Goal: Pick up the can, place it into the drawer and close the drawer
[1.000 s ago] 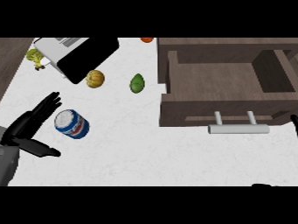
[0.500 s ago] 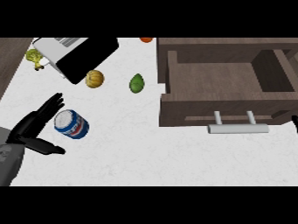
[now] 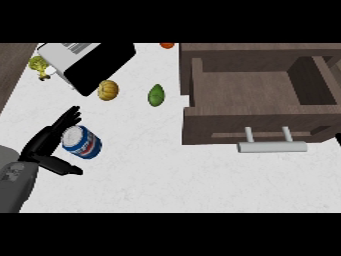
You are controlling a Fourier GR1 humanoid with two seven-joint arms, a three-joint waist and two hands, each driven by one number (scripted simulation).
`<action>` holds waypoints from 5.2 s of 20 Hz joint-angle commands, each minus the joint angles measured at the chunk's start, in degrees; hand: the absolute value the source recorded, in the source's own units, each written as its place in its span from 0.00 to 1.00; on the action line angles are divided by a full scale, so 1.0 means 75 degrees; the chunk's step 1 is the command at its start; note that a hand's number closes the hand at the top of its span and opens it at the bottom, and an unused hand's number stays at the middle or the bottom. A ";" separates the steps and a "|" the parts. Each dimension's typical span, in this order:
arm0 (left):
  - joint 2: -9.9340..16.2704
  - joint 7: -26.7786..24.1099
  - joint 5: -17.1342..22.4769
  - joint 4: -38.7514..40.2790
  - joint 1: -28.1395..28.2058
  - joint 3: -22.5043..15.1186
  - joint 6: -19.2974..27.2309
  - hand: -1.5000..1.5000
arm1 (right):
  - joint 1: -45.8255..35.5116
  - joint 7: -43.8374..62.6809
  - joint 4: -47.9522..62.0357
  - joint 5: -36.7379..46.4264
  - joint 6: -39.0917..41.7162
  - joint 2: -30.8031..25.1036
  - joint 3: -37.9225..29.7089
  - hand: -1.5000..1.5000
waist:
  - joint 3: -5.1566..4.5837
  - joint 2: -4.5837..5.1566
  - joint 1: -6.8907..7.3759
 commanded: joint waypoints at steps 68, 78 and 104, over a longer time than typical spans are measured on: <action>-0.2960 0.7831 0.1510 -0.7420 -0.2649 -0.2526 0.6403 1.00 | 0.0480 -0.0026 -0.0455 -0.1176 0.0539 -0.0197 -0.1225 0.00 | 0.0014 -0.0034 -0.0006; -0.2960 0.7775 0.2127 -0.5226 -0.4873 -0.2540 0.6901 1.00 | 0.0066 0.0198 -0.0468 -0.0613 0.0175 -0.0039 -0.0828 0.00 | 0.0013 -0.0010 -0.0026; -0.2960 0.6389 0.4743 -0.1130 -0.7573 -0.4319 0.7981 1.00 | -0.0449 0.0094 0.0047 -0.0195 0.0188 -0.0057 -0.0386 0.00 | 0.0028 0.0099 -0.0447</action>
